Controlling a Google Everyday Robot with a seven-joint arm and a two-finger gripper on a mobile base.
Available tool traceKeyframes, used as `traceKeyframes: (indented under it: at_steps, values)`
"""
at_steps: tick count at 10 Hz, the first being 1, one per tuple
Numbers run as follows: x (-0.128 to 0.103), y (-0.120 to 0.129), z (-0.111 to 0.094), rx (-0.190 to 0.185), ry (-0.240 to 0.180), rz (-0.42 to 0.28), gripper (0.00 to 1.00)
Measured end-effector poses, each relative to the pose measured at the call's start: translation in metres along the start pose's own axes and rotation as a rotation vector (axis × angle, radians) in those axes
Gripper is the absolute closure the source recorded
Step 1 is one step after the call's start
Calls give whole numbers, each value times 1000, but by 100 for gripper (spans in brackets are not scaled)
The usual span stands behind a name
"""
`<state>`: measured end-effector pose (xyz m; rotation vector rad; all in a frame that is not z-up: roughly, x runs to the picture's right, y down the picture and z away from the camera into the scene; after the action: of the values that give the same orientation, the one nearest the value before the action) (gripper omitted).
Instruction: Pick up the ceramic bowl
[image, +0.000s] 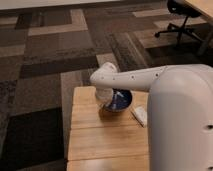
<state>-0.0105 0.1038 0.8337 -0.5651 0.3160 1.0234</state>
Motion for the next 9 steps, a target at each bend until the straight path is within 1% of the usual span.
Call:
traceKeyframes:
  at_steps: [2,3,4,7,9]
  values:
    - [0,0,-8,4,-7,-5,100]
    - [0,-3,-18,14,-12,-7,100]
    - [0,-4,-24,20,-17,-8,100]
    - [-2,-18,-56,65,-37,-4,100]
    - [-1,-25,-71,88,-46,5,100]
